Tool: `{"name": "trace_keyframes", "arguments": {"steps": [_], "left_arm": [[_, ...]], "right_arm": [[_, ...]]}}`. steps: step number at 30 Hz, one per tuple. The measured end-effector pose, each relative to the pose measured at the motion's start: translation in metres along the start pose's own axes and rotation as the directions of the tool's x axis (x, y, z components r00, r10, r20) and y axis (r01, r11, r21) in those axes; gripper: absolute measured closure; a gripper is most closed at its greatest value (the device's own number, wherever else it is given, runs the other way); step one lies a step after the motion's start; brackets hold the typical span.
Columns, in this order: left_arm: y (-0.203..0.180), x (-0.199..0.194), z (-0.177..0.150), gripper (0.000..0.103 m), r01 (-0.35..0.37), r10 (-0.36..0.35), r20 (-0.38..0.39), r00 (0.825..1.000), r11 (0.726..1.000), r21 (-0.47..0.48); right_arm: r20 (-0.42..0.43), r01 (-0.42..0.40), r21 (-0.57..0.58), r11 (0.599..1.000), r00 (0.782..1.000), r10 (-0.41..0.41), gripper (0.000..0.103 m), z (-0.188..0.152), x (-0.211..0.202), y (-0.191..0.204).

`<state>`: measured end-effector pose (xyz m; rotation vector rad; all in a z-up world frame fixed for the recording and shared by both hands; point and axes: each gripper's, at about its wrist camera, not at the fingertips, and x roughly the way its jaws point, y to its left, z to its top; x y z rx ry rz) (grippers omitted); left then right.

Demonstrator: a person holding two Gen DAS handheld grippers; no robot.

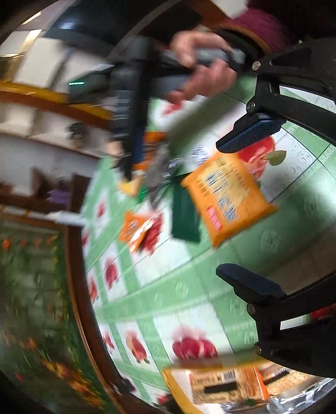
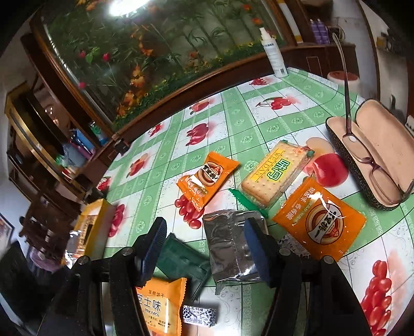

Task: Organize snacks
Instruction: 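Grasp the orange cheese biscuit pack with the left gripper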

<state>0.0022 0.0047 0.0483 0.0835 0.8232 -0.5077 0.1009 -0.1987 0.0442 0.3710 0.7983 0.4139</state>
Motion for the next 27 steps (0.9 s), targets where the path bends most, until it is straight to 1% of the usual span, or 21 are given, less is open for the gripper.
{"name": "trace_keyframes", "arguments": {"steps": [3, 5, 6, 8, 10, 12, 13, 14, 17, 18, 19, 20, 21, 22, 23, 24, 25, 26, 27], "left_arm": [[-0.024, 0.014, -0.001, 0.016, -0.035, 0.042, -0.056, 0.998, 0.992, 0.124], [-0.03, 0.024, -0.001, 0.012, -0.023, 0.044, -0.119, 0.992, 0.985, 0.17], [-0.032, 0.029, 0.0, 0.012, -0.029, 0.057, -0.139, 0.989, 0.981, 0.192], [-0.034, 0.038, 0.004, 0.012, -0.062, 0.099, -0.157, 0.983, 0.972, 0.228], [-0.032, 0.051, 0.008, 0.011, -0.097, 0.147, -0.199, 0.969, 0.965, 0.242], [-0.03, 0.062, 0.009, 0.007, -0.114, 0.174, -0.228, 0.958, 0.96, 0.257], [-0.028, 0.066, 0.009, 0.003, -0.119, 0.181, -0.232, 0.956, 0.959, 0.258], [-0.027, 0.069, 0.01, 0.001, -0.117, 0.174, -0.227, 0.958, 0.963, 0.244], [-0.018, 0.074, 0.011, 0.001, -0.116, 0.151, -0.222, 0.963, 0.98, 0.163], [-0.011, 0.074, 0.01, 0.001, -0.129, 0.151, -0.215, 0.965, 0.986, 0.11], [-0.006, 0.074, 0.009, 0.004, -0.138, 0.149, -0.206, 0.967, 0.988, 0.07], [-0.001, 0.072, 0.008, 0.011, -0.134, 0.137, -0.195, 0.971, 0.991, 0.03], [0.005, 0.067, 0.006, 0.016, -0.161, 0.159, -0.163, 0.974, 0.987, 0.003], [0.008, 0.064, 0.006, 0.028, -0.18, 0.176, -0.156, 0.972, 0.984, -0.011], [0.015, 0.06, 0.007, 0.044, -0.191, 0.183, -0.147, 0.972, 0.981, -0.041], [0.024, 0.055, 0.007, 0.051, -0.198, 0.186, -0.136, 0.973, 0.976, -0.086], [0.032, 0.052, 0.007, 0.062, -0.198, 0.182, -0.129, 0.975, 0.972, -0.126], [0.042, 0.05, 0.008, 0.065, -0.192, 0.172, -0.121, 0.978, 0.965, -0.178], [0.051, 0.048, 0.007, 0.065, -0.182, 0.16, -0.117, 0.98, 0.959, -0.215]], "right_arm": [[0.024, -0.009, 0.022, 1.0, 1.0, 0.008, 0.036, 0.004, -0.007, -0.007], [0.02, -0.043, 0.047, 0.998, 0.999, 0.042, 0.036, 0.004, -0.01, -0.012], [0.017, -0.06, 0.059, 0.996, 0.998, 0.059, 0.036, 0.005, -0.01, -0.014], [-0.001, -0.108, 0.078, 0.991, 0.994, 0.109, 0.036, 0.005, -0.008, -0.016], [-0.006, -0.128, 0.086, 0.988, 0.992, 0.128, 0.036, 0.005, -0.008, -0.016], [-0.005, -0.141, 0.083, 0.987, 0.99, 0.142, 0.036, 0.004, -0.009, -0.015], [-0.007, -0.146, 0.082, 0.986, 0.989, 0.147, 0.036, 0.004, -0.01, -0.015], [-0.01, -0.155, 0.083, 0.984, 0.988, 0.157, 0.036, 0.003, -0.01, -0.014], [-0.032, -0.174, 0.074, 0.982, 0.984, 0.176, 0.036, 0.001, -0.009, -0.011], [-0.036, -0.173, 0.071, 0.982, 0.984, 0.176, 0.036, 0.001, -0.008, -0.01], [-0.042, -0.174, 0.066, 0.983, 0.983, 0.177, 0.036, 0.0, -0.007, -0.008], [-0.049, -0.178, 0.062, 0.982, 0.982, 0.181, 0.036, 0.0, -0.007, -0.007], [-0.056, -0.184, 0.058, 0.981, 0.981, 0.187, 0.036, -0.001, -0.006, -0.006], [-0.064, -0.188, 0.053, 0.981, 0.979, 0.191, 0.036, -0.002, -0.005, -0.004], [-0.075, -0.188, 0.043, 0.981, 0.979, 0.191, 0.036, -0.004, -0.003, -0.001], [-0.083, -0.186, 0.034, 0.982, 0.979, 0.188, 0.036, -0.005, -0.002, 0.001], [-0.095, -0.18, 0.02, 0.983, 0.979, 0.181, 0.036, -0.006, 0.0, 0.004], [-0.102, -0.177, 0.009, 0.984, 0.979, 0.178, 0.036, -0.007, 0.001, 0.006], [-0.115, -0.172, -0.01, 0.985, 0.979, 0.169, 0.036, -0.009, 0.002, 0.01]]}}
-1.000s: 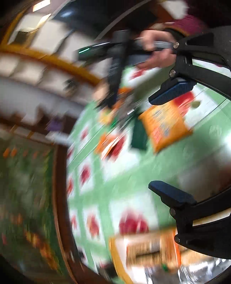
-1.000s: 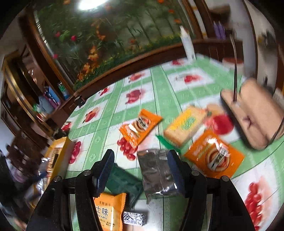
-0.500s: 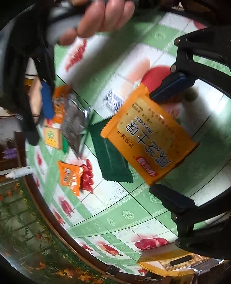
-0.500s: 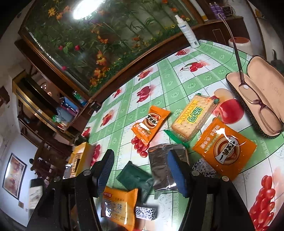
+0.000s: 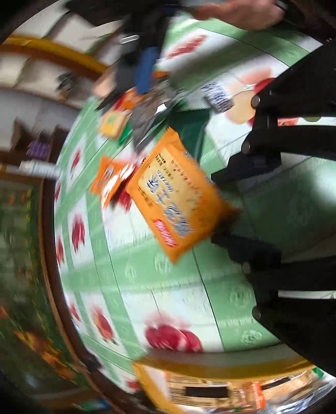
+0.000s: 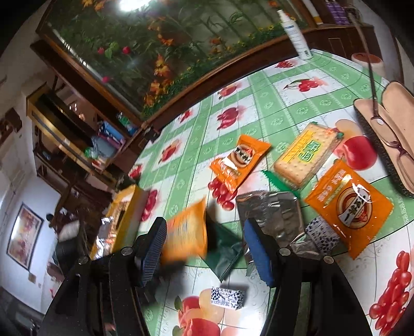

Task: Organize snacks
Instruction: 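Grasp the orange cheese biscuit pack with the left gripper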

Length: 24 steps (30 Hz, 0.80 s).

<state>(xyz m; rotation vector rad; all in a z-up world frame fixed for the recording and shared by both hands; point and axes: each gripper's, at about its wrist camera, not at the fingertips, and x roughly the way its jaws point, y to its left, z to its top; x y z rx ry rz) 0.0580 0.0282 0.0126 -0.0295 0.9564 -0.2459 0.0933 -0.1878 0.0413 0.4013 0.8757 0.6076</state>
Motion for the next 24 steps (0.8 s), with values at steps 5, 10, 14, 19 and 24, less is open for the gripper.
{"name": "trace_keyframes", "arguments": {"steps": [5, 10, 14, 19, 24], "left_arm": [[0.014, -0.003, 0.003, 0.043, 0.004, -0.003, 0.006, 1.0, 0.997, -0.074], [0.02, -0.024, 0.016, 0.008, 0.104, -0.092, 0.082, 0.992, 0.982, -0.159], [0.026, -0.02, 0.033, 0.005, 0.114, -0.107, 0.041, 0.993, 0.953, -0.282], [0.014, 0.007, 0.058, 0.005, 0.028, -0.045, -0.048, 0.998, 0.948, -0.317], [-0.013, 0.032, 0.066, 0.005, -0.123, 0.093, -0.136, 0.986, 0.966, -0.229]], "right_arm": [[-0.021, 0.03, -0.022, 0.999, 0.999, -0.03, 0.036, -0.004, 0.006, 0.001], [-0.006, 0.051, 0.012, 0.999, 0.999, -0.051, 0.036, -0.001, 0.004, -0.009], [-0.01, 0.035, 0.04, 0.999, 0.999, -0.035, 0.036, 0.0, 0.004, -0.014], [0.02, 0.019, 0.039, 0.999, 1.0, -0.019, 0.036, 0.001, -0.005, -0.012], [0.036, -0.012, 0.056, 0.998, 0.999, 0.01, 0.036, 0.002, -0.011, -0.014]]}}
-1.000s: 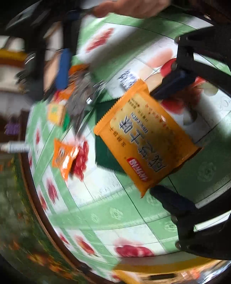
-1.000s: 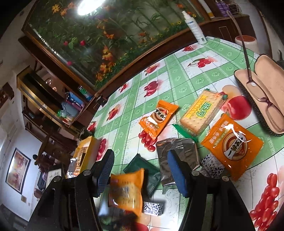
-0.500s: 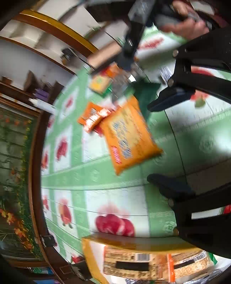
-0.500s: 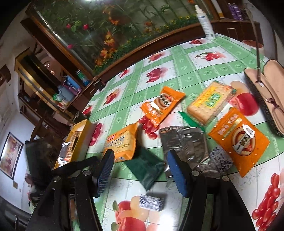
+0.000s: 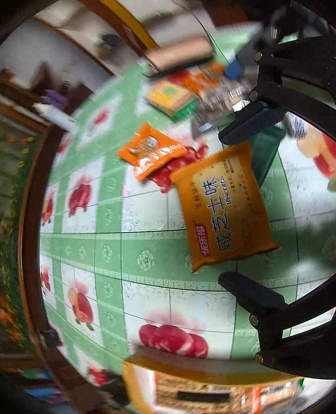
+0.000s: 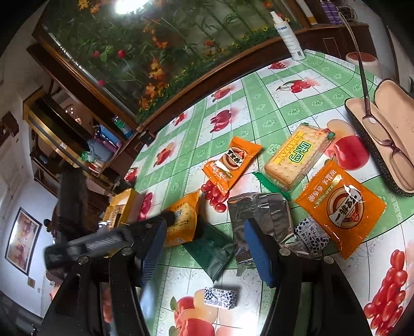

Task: Organize snacks
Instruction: 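Grasp the orange cheese biscuit pack with the left gripper, then close the right gripper on the dark green pack while the left gripper holds the orange pack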

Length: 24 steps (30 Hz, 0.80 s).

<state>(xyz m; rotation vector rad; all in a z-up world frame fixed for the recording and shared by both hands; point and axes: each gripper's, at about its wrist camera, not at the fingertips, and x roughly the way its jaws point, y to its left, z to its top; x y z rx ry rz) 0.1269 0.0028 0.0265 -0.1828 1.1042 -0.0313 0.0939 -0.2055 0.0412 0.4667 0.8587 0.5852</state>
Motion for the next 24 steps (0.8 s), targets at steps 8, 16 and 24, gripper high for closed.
{"name": "trace_keyframes", "arguments": {"steps": [8, 16, 24], "left_arm": [[0.006, 0.016, -0.008, 0.006, 0.009, -0.008, 0.051, 0.999, 1.0, -0.025], [0.041, 0.002, -0.014, 0.025, 0.075, -0.067, 0.123, 0.99, 0.995, -0.067], [0.049, -0.003, -0.016, 0.026, 0.117, -0.106, 0.145, 0.984, 0.991, -0.068]], "right_arm": [[-0.009, -0.021, -0.022, 1.0, 1.0, 0.021, 0.036, -0.002, -0.001, 0.007], [-0.035, 0.009, -0.046, 0.999, 0.999, -0.011, 0.036, -0.005, 0.008, 0.01], [-0.043, 0.076, -0.102, 0.992, 0.996, -0.08, 0.036, -0.007, 0.017, 0.013]]}}
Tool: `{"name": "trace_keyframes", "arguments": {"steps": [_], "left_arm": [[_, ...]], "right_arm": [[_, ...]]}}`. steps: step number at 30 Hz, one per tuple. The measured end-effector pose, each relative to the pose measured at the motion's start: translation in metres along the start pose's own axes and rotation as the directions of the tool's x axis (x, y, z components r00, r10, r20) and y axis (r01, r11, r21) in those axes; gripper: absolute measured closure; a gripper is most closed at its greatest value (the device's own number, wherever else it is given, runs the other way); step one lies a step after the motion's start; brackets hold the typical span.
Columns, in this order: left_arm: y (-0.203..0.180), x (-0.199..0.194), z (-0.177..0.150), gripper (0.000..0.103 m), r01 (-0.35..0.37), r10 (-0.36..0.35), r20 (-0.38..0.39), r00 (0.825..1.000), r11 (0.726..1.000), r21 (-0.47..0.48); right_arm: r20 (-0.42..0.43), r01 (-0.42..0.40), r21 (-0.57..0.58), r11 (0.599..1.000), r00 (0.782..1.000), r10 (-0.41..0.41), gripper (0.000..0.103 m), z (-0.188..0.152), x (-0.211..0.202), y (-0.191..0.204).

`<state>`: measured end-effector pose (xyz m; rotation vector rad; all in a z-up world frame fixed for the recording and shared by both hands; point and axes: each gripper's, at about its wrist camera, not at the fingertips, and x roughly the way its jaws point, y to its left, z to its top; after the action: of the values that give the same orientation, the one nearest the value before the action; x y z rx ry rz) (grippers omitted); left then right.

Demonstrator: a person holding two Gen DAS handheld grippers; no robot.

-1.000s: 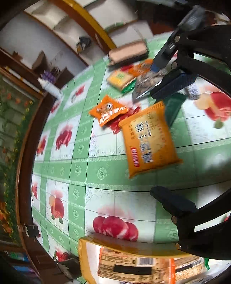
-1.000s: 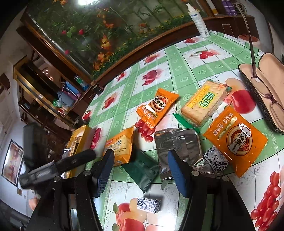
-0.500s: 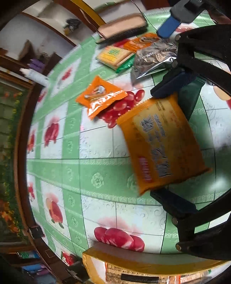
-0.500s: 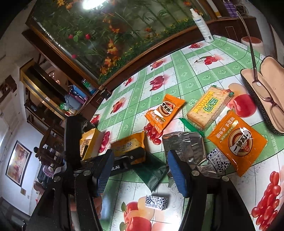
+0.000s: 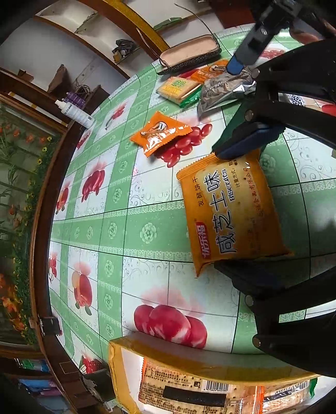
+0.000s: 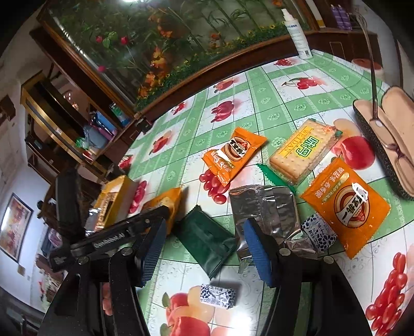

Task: Organize snacks
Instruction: 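Close the right gripper on the dark green pack while the left gripper holds the orange pack, then carry the orange and green packs into the tray and open both grippers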

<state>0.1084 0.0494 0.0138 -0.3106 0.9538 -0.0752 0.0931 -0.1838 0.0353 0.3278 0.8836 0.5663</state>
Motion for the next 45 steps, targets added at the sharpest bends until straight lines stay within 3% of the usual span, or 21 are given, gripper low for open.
{"name": "trace_keyframes", "arguments": {"steps": [4, 9, 12, 16, 18, 23, 25, 27, 33, 39, 45], "left_arm": [[0.004, -0.013, 0.003, 0.026, 0.016, -0.015, 0.043, 0.999, 1.0, -0.013], [0.007, -0.034, 0.007, 0.026, -0.008, 0.009, 0.116, 0.993, 1.0, -0.013], [0.008, -0.039, 0.009, 0.026, -0.013, 0.014, 0.136, 0.991, 1.0, -0.013], [0.007, -0.041, 0.01, 0.026, -0.008, 0.009, 0.138, 0.99, 1.0, -0.007], [0.006, -0.041, 0.01, 0.026, -0.005, 0.006, 0.138, 0.99, 1.0, -0.007], [0.004, -0.041, 0.01, 0.026, 0.001, -0.001, 0.138, 0.99, 1.0, 0.004], [0.005, -0.041, 0.009, 0.026, -0.005, 0.004, 0.142, 0.99, 1.0, 0.003], [0.004, -0.04, 0.009, 0.026, -0.003, 0.003, 0.14, 0.99, 1.0, 0.001], [0.004, -0.041, 0.009, 0.026, -0.004, 0.005, 0.146, 0.989, 1.0, -0.005], [0.003, -0.043, 0.008, 0.026, -0.003, 0.004, 0.157, 0.988, 1.0, -0.005], [0.001, -0.048, 0.009, 0.026, 0.002, -0.002, 0.169, 0.986, 1.0, 0.006]], "right_arm": [[-0.035, 0.045, -0.127, 0.991, 0.998, -0.05, 0.036, -0.002, 0.011, 0.017], [-0.137, 0.07, -0.365, 0.928, 0.982, -0.127, 0.036, -0.01, 0.043, 0.049], [-0.154, 0.117, -0.423, 0.899, 0.968, -0.198, 0.037, -0.002, 0.059, 0.051], [-0.222, 0.063, -0.477, 0.877, 0.956, -0.19, 0.037, 0.0, 0.073, 0.049], [-0.204, 0.097, -0.528, 0.844, 0.95, -0.237, 0.037, -0.002, 0.078, 0.052], [-0.173, 0.117, -0.567, 0.816, 0.951, -0.257, 0.037, -0.009, 0.079, 0.051], [-0.165, 0.104, -0.578, 0.809, 0.956, -0.241, 0.054, -0.014, 0.075, 0.054], [-0.148, 0.121, -0.589, 0.799, 0.956, -0.254, 0.055, -0.019, 0.073, 0.058], [-0.083, 0.151, -0.561, 0.814, 0.968, -0.237, 0.055, -0.024, 0.067, 0.075], [-0.057, 0.157, -0.4, 0.903, 0.979, -0.196, 0.055, -0.009, 0.055, 0.063], [-0.022, 0.176, -0.292, 0.94, 0.981, -0.191, 0.055, -0.007, 0.047, 0.059]]}}
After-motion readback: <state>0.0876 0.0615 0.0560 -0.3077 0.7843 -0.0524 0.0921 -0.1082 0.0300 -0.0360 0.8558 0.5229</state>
